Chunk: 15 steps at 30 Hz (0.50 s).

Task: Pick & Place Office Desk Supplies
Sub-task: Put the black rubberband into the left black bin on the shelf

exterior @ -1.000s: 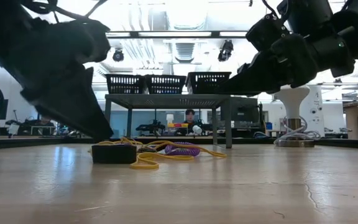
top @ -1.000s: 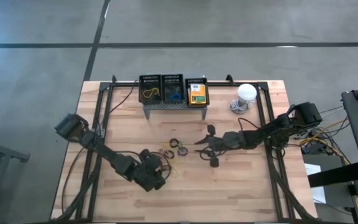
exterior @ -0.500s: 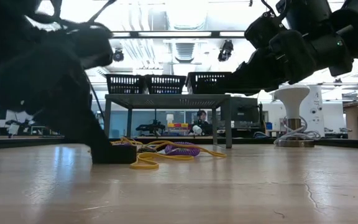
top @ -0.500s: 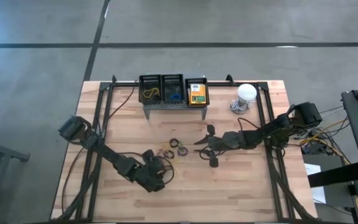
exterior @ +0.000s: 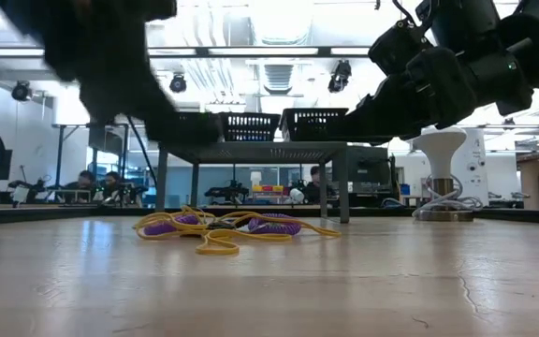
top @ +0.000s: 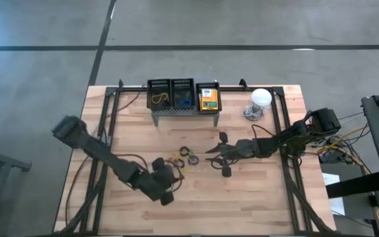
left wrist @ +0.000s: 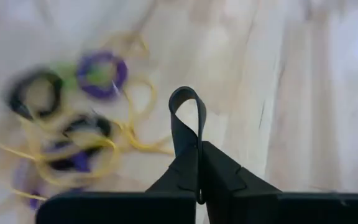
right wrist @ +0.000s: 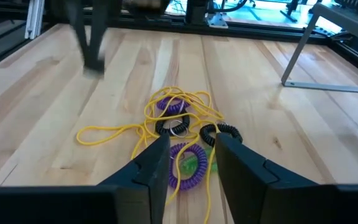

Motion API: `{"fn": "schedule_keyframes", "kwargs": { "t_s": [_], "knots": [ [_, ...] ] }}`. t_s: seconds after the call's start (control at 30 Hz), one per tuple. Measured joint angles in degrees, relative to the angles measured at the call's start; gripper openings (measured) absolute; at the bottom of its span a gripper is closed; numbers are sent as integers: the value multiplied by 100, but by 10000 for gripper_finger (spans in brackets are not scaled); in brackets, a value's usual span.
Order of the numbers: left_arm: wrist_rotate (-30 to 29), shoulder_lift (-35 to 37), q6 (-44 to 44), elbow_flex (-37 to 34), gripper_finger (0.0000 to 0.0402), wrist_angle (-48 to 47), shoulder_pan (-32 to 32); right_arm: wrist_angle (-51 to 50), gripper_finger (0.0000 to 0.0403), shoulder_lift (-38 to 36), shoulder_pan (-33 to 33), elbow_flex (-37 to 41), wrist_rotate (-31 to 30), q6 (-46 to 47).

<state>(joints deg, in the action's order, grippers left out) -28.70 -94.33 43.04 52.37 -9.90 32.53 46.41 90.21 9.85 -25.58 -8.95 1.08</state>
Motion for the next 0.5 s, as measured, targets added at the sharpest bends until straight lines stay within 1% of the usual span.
{"fn": "schedule_keyframes", "kwargs": {
  "t_s": [0.13, 0.2, 0.27, 0.3, 0.37, 0.5],
  "knots": [
    [-627, 881, -197, 291, 8, -752, -174, -19, 117, 0, 0, 24, -2, -20],
    [-915, 1380, -99, 412, 8, -1326, -532, -11, 116, 0, 0, 26, -2, -17],
    [-945, 1814, -120, 456, 8, -1773, -1094, 6, 117, 0, 0, 28, -3, -21],
    [-907, 1994, -251, 458, 8, -1930, -1444, 4, 117, 0, 0, 28, -2, -22],
    [-651, 2285, -752, 459, 8, -2009, -2212, 7, 118, 0, 0, 28, -4, -31],
    [130, 2499, -1863, 445, 8, -1923, -3856, 12, 115, 0, -1, 8, -8, -119]
  ]
}}
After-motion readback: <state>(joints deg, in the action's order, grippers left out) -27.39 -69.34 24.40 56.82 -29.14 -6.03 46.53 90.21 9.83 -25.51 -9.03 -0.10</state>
